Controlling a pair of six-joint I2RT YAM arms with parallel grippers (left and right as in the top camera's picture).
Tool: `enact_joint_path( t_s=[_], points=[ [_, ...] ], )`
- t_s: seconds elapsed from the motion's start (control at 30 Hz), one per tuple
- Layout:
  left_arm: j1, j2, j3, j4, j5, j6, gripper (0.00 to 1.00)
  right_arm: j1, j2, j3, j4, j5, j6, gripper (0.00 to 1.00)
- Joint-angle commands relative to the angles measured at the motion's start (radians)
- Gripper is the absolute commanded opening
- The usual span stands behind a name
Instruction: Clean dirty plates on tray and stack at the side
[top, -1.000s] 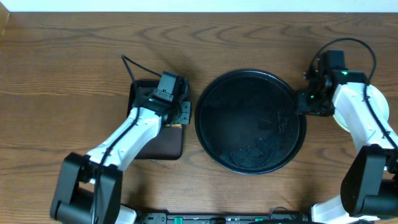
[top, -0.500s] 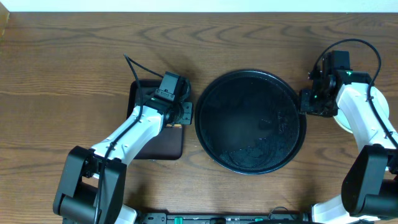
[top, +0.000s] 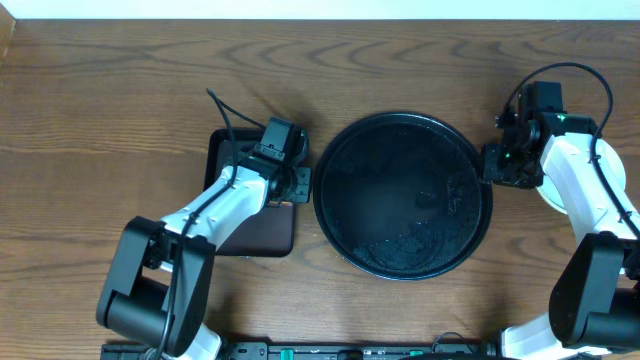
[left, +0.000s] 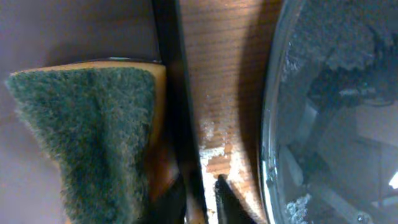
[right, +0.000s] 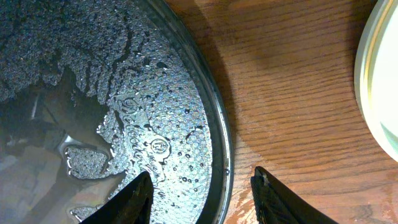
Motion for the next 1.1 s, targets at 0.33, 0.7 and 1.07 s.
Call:
enact_joint_path(
  t_s=[0.33,0.7,1.07],
  points=[
    [-0.002,0.001,-0.007,0.069,0.001,-0.019,0.08,0.000,-0.008,-0.004,-0.002,-0.006,0.005,0.50],
    [-0.002,0.001,-0.007,0.114,0.001,-0.160,0.08,0.000,-0.008,-0.004,-0.002,-0.006,0.005,0.50],
    [-0.001,0.001,-0.007,0.141,0.001,-0.269,0.08,0.000,-0.008,-0.004,-0.002,-0.006,0.005,0.50]
  ],
)
